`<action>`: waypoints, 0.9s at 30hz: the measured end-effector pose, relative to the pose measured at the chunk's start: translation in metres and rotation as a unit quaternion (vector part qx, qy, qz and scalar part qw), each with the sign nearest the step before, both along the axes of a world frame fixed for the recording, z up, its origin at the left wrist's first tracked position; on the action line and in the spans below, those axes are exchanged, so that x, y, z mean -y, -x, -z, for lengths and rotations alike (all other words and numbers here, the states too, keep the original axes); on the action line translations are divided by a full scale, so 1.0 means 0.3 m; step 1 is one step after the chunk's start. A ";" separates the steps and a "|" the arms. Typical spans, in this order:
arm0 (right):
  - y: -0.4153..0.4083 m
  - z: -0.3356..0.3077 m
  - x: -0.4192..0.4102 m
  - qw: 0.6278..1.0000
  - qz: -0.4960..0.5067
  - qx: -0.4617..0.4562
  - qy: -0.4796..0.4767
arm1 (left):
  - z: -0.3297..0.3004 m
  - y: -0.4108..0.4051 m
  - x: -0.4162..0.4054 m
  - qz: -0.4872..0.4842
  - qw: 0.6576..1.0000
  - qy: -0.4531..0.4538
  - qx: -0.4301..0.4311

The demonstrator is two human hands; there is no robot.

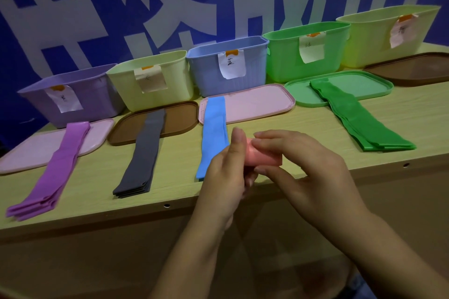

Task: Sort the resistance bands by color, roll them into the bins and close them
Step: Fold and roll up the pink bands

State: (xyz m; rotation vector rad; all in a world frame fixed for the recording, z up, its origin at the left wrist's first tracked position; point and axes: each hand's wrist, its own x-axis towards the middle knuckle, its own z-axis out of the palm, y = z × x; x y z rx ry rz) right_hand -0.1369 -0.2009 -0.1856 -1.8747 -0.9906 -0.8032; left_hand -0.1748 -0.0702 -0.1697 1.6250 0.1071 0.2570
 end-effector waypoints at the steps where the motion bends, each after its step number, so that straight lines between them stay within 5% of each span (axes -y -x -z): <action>1: 0.000 -0.003 0.001 1.000 -0.003 0.005 0.001 | -0.003 -0.001 0.006 -0.003 1.000 0.016 0.004; 6: -0.012 0.001 0.006 0.990 -0.097 -0.098 -0.038 | -0.004 -0.006 0.010 0.008 0.999 0.027 0.046; 10: 0.000 -0.023 0.004 0.897 -0.233 -0.310 -0.212 | 0.013 -0.010 -0.003 0.000 0.991 -0.086 0.100; 14: -0.028 -0.032 -0.013 0.958 -0.038 -0.264 -0.109 | 0.005 -0.009 0.002 0.032 0.973 -0.176 0.143; 18: -0.047 -0.060 -0.008 0.927 -0.013 -0.372 -0.046 | 0.008 -0.009 -0.024 0.048 0.939 -0.298 0.163; 23: -0.048 -0.052 -0.032 0.942 0.003 -0.308 -0.131 | 0.009 0.001 -0.009 0.038 0.928 -0.315 0.194; 27: -0.014 -0.030 -0.069 0.950 -0.011 -0.236 -0.202 | -0.008 -0.008 0.024 -0.055 0.951 -0.243 0.184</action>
